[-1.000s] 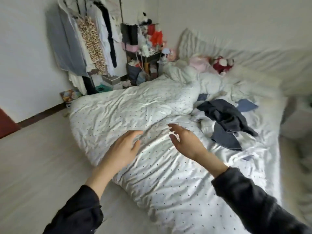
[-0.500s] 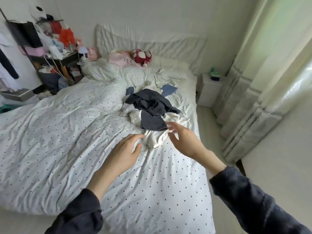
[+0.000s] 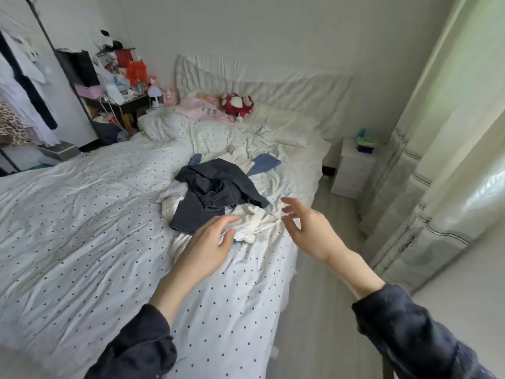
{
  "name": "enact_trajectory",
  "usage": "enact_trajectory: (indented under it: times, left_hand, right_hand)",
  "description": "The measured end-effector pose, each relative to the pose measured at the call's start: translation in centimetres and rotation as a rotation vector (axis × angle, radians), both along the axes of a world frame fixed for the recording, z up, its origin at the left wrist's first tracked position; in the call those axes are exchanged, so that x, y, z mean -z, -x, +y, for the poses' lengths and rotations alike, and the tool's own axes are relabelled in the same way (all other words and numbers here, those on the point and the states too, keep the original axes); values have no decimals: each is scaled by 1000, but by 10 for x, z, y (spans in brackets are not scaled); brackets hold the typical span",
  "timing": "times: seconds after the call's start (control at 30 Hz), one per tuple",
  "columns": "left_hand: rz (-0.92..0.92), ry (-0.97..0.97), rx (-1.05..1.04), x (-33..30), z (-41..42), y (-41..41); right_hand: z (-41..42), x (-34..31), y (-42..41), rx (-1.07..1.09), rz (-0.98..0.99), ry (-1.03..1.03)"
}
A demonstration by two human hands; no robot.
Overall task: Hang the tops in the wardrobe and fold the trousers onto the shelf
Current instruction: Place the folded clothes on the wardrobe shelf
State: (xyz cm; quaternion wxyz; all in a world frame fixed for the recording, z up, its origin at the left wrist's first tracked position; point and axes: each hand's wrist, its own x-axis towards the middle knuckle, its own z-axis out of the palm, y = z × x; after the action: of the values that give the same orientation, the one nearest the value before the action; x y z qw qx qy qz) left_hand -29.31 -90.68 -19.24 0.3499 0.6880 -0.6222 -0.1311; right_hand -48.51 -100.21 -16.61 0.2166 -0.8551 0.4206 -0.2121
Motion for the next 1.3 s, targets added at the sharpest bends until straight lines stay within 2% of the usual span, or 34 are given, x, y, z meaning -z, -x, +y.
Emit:
enact_trajectory:
  times: [0.13,0.33,0.53,0.67,0.8,0.93,1.17,1.3]
  left_hand:
    - [-30,15,-55,-8,-45,34]
    - [-19,-84,-76,23,-132,69]
    - [-25,-81,-152,29,-268,42]
    - [34,-105,-171,41,-379,21]
    - [123,-134,-212,36,-466,13]
    - [92,-198,-218,38,-533,-3]
    - [121,-318,-467,74,-668,-56]
    - [212,-260,-741,103,-739,-71]
  right_hand:
    - [-55,-7,34,-36,-24,-17]
    - [-159,7,51,-87,-52,-110]
    - [-286,27,53,-104,-36,-225]
    - [-408,30,28,-110,-19,-248]
    - [-496,28,7,-161,-7,-284]
    - [-573,41,-16,-178,-26,-316]
    - [-739,87,-108,-415,70,-383]
    - [-829,102,-166,-580,165,-419]
